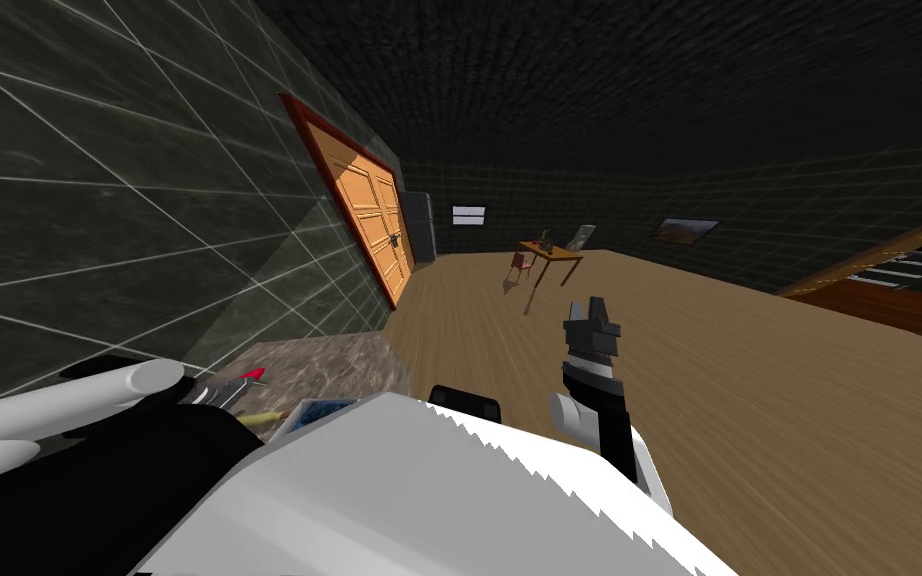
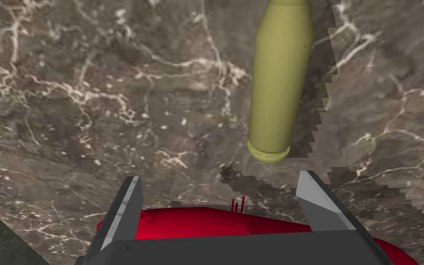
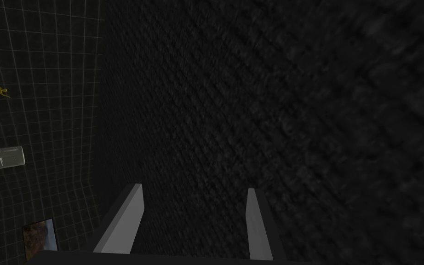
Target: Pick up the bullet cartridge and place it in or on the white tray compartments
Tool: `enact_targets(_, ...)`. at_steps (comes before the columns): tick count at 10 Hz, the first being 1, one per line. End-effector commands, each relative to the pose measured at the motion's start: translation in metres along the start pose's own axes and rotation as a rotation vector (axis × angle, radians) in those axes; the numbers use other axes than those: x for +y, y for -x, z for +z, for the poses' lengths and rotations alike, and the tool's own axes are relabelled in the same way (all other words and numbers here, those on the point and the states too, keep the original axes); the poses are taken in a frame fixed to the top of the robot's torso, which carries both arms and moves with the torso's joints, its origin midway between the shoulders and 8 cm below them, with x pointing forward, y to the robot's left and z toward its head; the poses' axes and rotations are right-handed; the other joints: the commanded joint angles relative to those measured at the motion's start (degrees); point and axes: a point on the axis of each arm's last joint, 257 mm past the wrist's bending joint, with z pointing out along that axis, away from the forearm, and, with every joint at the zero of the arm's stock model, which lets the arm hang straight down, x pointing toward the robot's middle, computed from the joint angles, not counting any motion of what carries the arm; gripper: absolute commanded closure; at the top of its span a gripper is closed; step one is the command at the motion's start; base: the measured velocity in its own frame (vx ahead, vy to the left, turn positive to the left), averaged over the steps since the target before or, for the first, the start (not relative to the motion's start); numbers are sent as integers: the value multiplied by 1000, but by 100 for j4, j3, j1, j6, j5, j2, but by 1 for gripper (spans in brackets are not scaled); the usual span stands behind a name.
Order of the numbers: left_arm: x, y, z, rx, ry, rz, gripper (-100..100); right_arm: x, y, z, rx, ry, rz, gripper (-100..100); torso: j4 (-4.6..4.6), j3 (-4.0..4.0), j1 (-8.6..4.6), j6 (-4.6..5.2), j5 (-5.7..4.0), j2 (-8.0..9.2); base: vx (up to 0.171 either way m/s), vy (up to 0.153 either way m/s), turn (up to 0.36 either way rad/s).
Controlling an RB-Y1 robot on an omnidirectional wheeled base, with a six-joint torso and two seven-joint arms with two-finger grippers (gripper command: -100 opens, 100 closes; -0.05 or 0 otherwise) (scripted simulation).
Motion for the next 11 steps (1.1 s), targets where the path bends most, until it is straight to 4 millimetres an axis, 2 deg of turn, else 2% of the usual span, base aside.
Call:
enact_targets(1,1,3,4,12,3,-25,-100,0,0,0,0,0,0,0,0,0,0,0,0,0,-83,-66,-150)
enact_targets(5,18,8,15,41,30,-95,-100,0,0,0,0,0,0,0,1,2,0,-8,-1,2,-55,-44,-101)
enact_targets(7,19,1,23,82,33,-121,-100,0,0,0,0,0,0,0,0,0,2,-3,0,-1,-75,-61,-199)
enact_targets(8,28,3,26,85,46,-142,-100,0,0,0,0,0,0,0,1,3,1,-9,-1,3,-39,-30,-3)
enact_targets(10,25,-10,35,136,45,-157,-100,0,0,0,0,0,0,0,0,0,-2,-3,0,0,-74,-79,-202)
enact_targets(11,37,-9,38,143,63,-185,-100,0,0,0,0,0,0,0,1,2,-4,-9,-3,2,-34,-32,-2)
